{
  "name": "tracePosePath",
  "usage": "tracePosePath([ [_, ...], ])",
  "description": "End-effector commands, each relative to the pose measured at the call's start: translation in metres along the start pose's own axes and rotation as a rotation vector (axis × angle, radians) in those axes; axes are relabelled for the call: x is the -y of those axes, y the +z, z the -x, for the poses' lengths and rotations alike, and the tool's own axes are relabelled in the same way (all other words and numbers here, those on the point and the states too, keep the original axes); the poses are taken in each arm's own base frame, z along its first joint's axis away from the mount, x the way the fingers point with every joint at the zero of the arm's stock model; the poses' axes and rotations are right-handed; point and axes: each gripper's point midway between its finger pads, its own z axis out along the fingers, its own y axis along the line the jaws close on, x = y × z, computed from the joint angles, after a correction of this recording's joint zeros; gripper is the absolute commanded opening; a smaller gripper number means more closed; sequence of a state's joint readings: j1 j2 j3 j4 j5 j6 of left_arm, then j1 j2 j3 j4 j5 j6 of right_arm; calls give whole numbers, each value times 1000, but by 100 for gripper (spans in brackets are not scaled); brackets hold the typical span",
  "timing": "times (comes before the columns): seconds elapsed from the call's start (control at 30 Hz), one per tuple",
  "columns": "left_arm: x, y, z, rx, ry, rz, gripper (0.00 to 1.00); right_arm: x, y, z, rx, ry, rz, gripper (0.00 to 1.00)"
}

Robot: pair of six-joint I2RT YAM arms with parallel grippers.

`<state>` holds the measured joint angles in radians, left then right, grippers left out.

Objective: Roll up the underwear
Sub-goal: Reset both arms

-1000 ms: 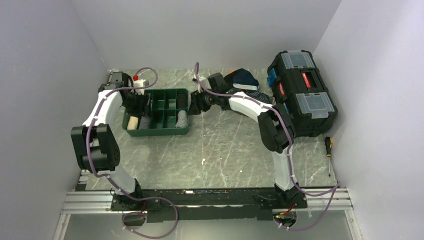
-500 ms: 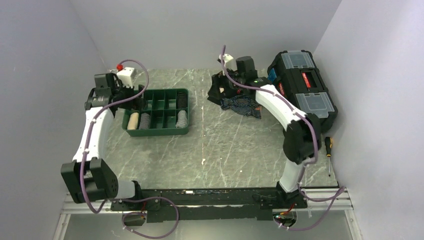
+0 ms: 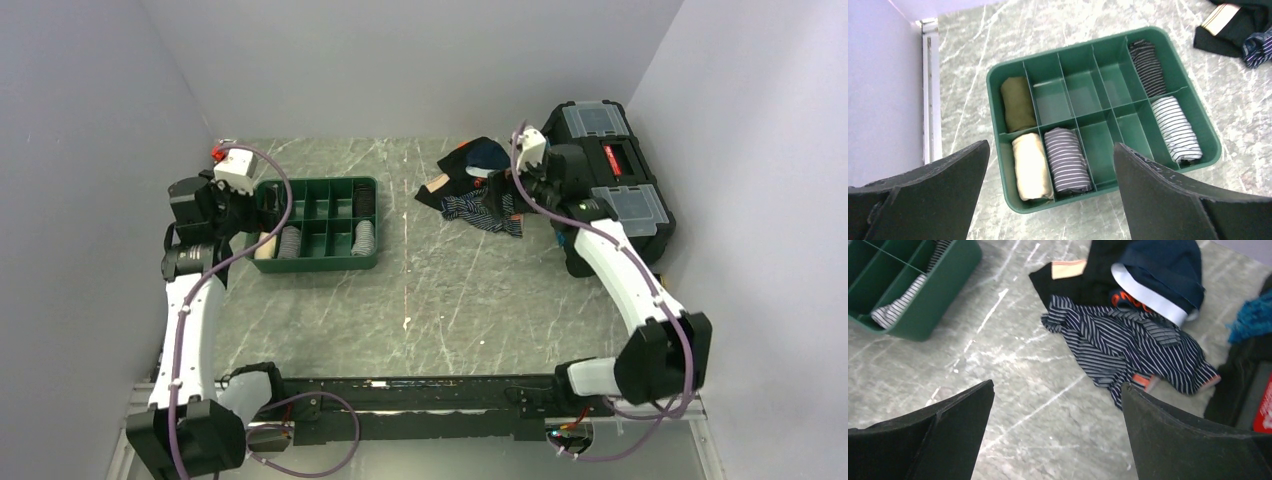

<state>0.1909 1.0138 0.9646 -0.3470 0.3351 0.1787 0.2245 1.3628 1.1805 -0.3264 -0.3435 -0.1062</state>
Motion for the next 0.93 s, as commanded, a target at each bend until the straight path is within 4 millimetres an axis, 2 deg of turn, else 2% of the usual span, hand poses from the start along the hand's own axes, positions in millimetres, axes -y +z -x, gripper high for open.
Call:
tracePosePath([
  [0.0,8,-17,29,109,38,-28,99,11,-38,7,88,-52,-130,100],
  [0.1,12,-27,31,111,-1,-21,99,24,-54,-10,60,-31,-239,100],
  [0.2,14,-37,32,121,-47,-2,100,25,-69,-27,62,-57,-277,100],
  [0.37,39,-49,36,199,-31,-114,99,20,-83,-53,76,-61,-294,100],
  [0.43,51,-49,27,227,-12,-165,99,15,-87,-60,82,-78,-274,100],
  [0.53,58,-52,21,260,19,-194,100,12,-100,-52,129,-106,-277,100],
  [0.6,56,-51,16,255,27,-176,99,13,-104,-51,144,-116,-279,100],
  [0.73,48,-50,10,257,46,-129,99,14,-105,-54,138,-119,-269,100],
  [0.9,50,-45,4,241,40,-142,99,19,-105,-54,128,-114,-282,100],
])
